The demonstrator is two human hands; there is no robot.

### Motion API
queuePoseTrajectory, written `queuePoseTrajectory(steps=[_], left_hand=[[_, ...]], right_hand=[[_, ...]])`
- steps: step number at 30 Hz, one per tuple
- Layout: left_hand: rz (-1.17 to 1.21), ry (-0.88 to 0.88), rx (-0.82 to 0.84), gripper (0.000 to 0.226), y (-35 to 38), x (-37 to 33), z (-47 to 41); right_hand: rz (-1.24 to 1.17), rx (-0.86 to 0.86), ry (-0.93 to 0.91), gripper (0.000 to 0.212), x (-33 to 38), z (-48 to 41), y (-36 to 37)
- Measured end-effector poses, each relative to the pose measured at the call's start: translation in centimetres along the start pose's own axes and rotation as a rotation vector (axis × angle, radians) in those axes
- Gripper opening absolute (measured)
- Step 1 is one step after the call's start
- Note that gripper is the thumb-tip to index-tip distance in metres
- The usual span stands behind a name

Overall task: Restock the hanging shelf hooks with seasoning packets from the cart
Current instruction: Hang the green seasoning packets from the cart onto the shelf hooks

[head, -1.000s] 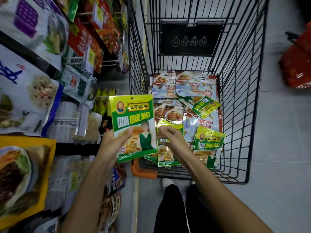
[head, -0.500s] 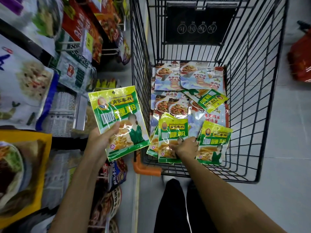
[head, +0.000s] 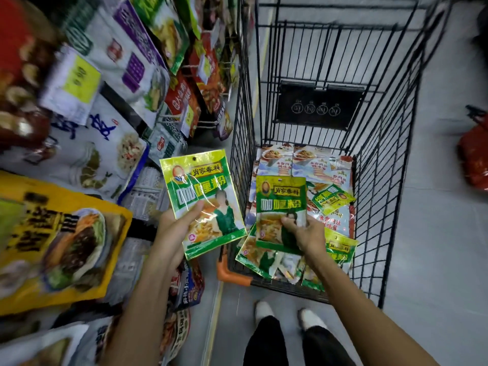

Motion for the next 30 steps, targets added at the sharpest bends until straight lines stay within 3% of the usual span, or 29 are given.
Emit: queuePoseTrajectory(steps=[2, 9, 16, 19, 22, 27, 28, 30], left_hand=[[-0.034, 0.085, -0.048, 0.007, -0.3, -2.4, 1.8], [0.022, 0.380, -0.240, 0.024, -2.2, -11.9, 11.9], [0.017, 0.691, -0.472, 0.019, -7.3, -21.0, 26.9], [-0.003, 0.774, -0.611, 0.015, -10.1, -23.7, 34.2], [0.021, 0.856, -0.745, 0.029, -13.3, -25.4, 41.3], [0.004, 0.890, -0.949, 0.042, -18.2, -26.3, 50.8], [-0.003, 0.893, -0.975, 0.041, -19.1, -26.3, 52.3], [0.009, 0.901, -1.002, 0.044, -20.7, -26.3, 54.8]], right_hand=[[-0.065, 0.065, -0.067, 0.010, 3.8, 1.4, -0.7], [-0.125, 0.371, -0.385, 0.015, 18.6, 9.6, -1.3], [-0.071, 0.771, -0.698, 0.018, 29.1, 23.0, 1.3], [-0.057, 0.908, -0.832, 0.036, 31.9, 29.6, 2.5], [-0.061, 1.046, -0.916, 0.059, 33.7, 36.0, 4.0], [-0.057, 1.227, -0.925, 0.029, 34.8, 45.6, 6.9], [-0.046, 1.269, -0.928, 0.034, 34.9, 47.2, 7.4], [-0.038, 1.326, -0.923, 0.065, 34.9, 50.3, 8.3]])
Point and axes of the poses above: each hand's wrist, its own z-axis away from the middle knuckle, its own y-axis out of the palm, x = y × z, the point moved 6 cm from there along -z, towards the middle knuckle, and after that the axes turned 1 degree about -x, right-handed, at the moved point
